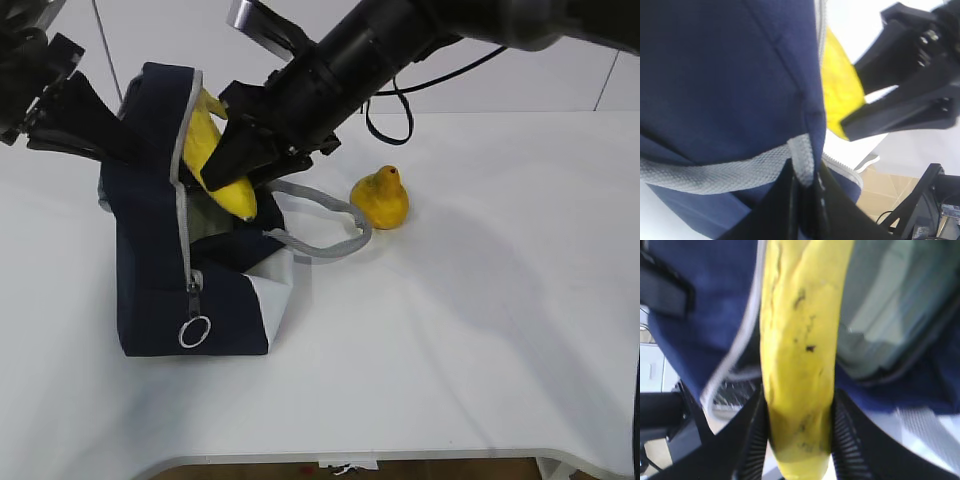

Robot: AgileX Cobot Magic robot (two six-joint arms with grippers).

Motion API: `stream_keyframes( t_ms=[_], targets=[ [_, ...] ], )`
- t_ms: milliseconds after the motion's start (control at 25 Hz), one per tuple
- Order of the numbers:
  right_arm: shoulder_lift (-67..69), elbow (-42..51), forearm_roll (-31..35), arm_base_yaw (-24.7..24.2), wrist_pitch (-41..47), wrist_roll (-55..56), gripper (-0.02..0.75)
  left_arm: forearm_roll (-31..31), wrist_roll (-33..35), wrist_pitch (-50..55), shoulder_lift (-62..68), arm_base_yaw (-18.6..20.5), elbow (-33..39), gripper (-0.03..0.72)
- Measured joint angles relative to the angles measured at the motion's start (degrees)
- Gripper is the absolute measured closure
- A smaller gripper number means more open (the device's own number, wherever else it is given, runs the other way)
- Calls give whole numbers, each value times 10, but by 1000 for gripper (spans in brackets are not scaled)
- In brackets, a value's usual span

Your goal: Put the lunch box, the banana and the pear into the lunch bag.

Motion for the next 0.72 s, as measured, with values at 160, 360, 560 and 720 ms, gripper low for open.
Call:
stream_keyframes(
  t_ms=[160,360,560,720],
  targets=[
    [22,-21,7,16,-3,0,461,-5,0,1,1,0,0,684],
    [29,-25,6,38,-6,-7,461,-11,0,4,1,0,0,684],
    [49,-28,9,40,-27,-13,461,-15,0,3,1,0,0,684],
    [53,-30,13,42,-63,-14,461,-16,0,2,1,0,0,684]
  ],
)
